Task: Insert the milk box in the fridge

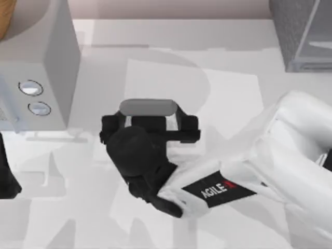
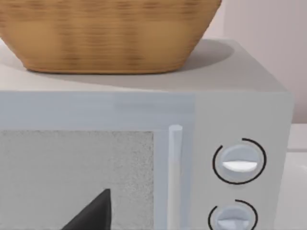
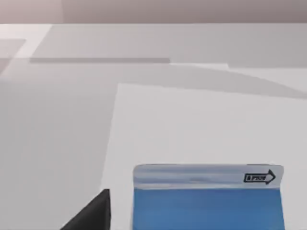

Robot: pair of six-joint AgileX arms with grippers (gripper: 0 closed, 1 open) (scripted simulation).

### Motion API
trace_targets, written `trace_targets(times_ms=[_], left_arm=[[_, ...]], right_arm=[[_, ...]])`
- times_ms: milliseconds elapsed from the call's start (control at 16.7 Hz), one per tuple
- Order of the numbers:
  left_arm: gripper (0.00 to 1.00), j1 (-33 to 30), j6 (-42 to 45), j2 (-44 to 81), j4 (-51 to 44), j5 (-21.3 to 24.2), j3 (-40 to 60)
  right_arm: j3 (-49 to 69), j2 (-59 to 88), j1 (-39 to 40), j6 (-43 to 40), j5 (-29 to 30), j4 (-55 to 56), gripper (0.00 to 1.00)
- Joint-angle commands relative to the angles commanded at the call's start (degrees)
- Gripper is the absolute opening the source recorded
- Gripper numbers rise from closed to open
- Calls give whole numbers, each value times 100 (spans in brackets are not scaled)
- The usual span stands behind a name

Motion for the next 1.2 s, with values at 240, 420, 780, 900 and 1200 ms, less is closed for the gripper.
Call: trace_targets(times_ms=[240,420,780,900,1200], left_arm=[[100,0,0,0,0,0,0],[100,0,0,0,0,0,0],[100,0,0,0,0,0,0],[100,0,0,0,0,0,0],[100,0,0,0,0,0,0]], right_arm=[[268,517,204,69,218,151,100],[268,517,204,69,218,151,100],[563,713,30,-47,60,150,100],[839,898,-124,-150,-83,144,100],[1139,1091,-311,-260,-256,128,100]])
